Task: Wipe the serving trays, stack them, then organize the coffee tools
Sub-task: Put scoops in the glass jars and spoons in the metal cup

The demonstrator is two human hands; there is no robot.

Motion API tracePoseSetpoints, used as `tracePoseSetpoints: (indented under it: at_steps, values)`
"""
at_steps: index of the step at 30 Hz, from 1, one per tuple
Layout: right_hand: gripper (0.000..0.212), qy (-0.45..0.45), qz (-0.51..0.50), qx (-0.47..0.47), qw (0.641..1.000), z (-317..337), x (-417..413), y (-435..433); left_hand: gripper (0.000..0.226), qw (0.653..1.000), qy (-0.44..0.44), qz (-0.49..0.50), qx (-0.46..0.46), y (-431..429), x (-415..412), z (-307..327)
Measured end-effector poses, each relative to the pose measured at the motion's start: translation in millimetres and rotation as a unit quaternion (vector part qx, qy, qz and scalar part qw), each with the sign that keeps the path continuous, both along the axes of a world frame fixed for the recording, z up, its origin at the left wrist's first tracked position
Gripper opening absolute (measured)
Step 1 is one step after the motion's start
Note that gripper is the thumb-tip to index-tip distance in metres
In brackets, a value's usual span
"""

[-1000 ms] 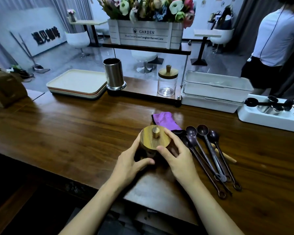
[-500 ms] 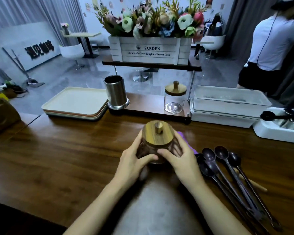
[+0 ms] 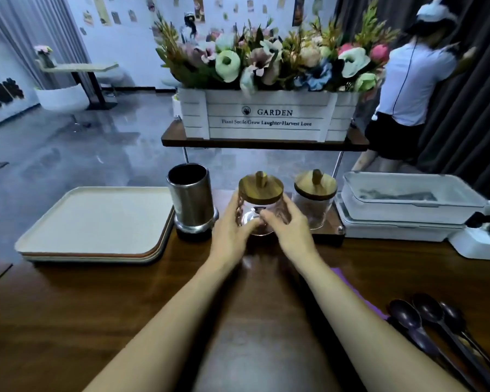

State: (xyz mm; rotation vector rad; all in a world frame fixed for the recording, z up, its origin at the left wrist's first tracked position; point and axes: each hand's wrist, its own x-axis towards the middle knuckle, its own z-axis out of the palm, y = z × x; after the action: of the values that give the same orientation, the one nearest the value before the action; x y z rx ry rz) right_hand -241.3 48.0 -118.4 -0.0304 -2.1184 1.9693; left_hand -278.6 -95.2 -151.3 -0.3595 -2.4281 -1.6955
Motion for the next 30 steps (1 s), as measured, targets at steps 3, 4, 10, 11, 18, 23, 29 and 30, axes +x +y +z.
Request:
tracePoseSetpoints:
  at_steps: [3,4,10,11,18,23,29,30]
  values:
    - [0.045,-0.006,-0.010,0.014,1.000,-3.1,-19.4,-2.6,0.088,1.000,-0.022,-0.001,-0.003,-0.2,-22.8,-7.3]
    - [0.043,-0.006,-0.013,0.023,1.000,-4.7,-24.6,-3.3,0.088,1.000,-0.024,-0.002,-0.007,-0.7,-28.9,-9.7]
    - [0.043,-0.001,-0.022,0.026,0.999,-13.2,-42.5,-8.3,0.084,1.000,-0.003,-0.011,-0.026,-6.9,-48.6,-14.8]
    - [0.044,-0.002,-0.025,0.021,0.999,-15.3,-43.8,-9.2,0.083,1.000,-0.002,-0.011,-0.029,-7.3,-49.8,-14.9]
    - [0.063,-0.017,-0.042,0.021,0.999,-26.0,-44.4,-11.7,0.087,0.997,-0.037,-0.044,-0.045,-12.6,-49.7,-12.5]
    - [0.077,-0.060,-0.025,0.029,0.997,-21.3,-32.3,-8.0,0.088,0.994,-0.026,-0.035,-0.105,-14.3,-44.4,-7.8]
    - [0.038,0.034,-0.268,0.028,0.962,-14.3,27.7,20.6,0.086,0.991,-0.031,0.032,-0.127,-15.2,-15.6,-13.5]
    - [0.039,0.049,-0.301,0.019,0.952,-15.2,33.3,27.1,0.079,0.992,-0.019,0.049,-0.111,-13.6,-3.0,-12.8]
